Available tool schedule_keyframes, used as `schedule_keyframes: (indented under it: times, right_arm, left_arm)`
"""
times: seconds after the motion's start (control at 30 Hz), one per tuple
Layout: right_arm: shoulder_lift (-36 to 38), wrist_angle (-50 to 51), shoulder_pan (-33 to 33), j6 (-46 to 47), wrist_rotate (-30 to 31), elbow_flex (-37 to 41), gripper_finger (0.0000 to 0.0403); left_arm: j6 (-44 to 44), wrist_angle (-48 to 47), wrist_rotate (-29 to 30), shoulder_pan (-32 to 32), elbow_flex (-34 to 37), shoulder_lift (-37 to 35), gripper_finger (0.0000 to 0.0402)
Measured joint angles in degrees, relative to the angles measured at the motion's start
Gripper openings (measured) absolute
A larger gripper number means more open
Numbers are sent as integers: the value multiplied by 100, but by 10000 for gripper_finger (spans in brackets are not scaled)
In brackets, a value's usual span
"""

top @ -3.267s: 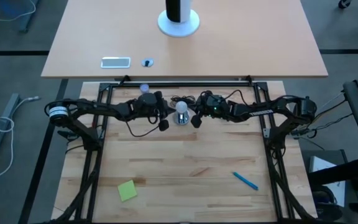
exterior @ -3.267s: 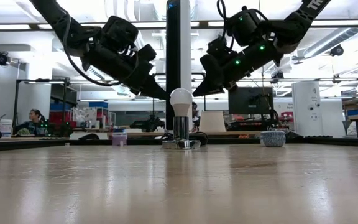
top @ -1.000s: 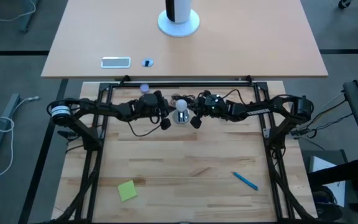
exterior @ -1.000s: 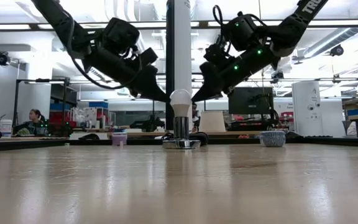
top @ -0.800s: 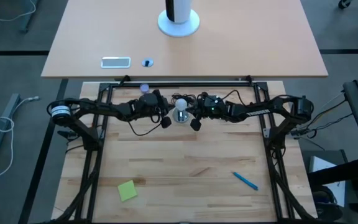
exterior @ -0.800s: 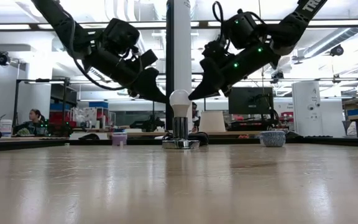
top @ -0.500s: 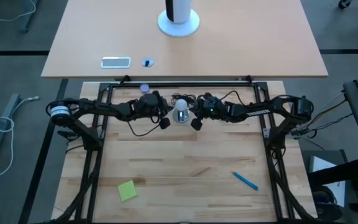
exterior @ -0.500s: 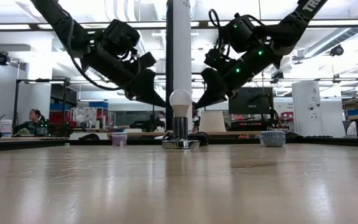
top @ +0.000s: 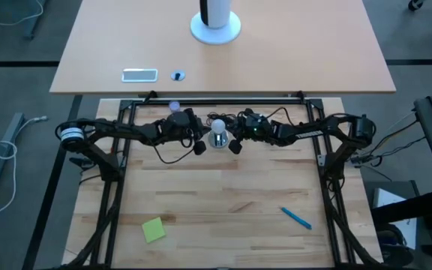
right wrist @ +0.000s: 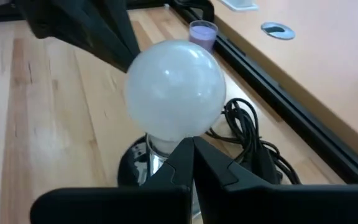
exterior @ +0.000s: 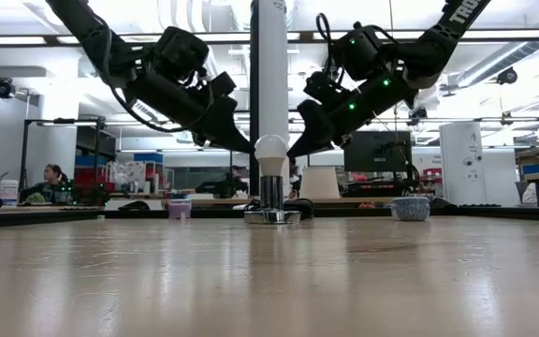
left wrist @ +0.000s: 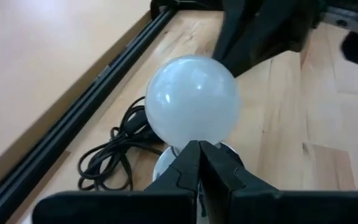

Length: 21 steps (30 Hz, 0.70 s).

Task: Screw lightbulb
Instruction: Insert the bulb into the lamp

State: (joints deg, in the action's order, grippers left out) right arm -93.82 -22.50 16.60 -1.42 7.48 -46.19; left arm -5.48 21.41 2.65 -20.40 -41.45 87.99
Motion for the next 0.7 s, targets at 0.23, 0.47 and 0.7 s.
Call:
schedule_keyframes:
  times: [0.23,0.47,0.7]
  right_arm:
    - [0,-46,-233,128,-91,-22,0]
    - [15,290,-303,184,74,-26,0]
    - [-4,433,-105,-56,598,-26,0]
  left_arm:
    - [18,15,365,-41,0,2,0]
    - [87,-364,374,-40,0,-64,0]
    - [4,-696,-179,-40,0,-98,0]
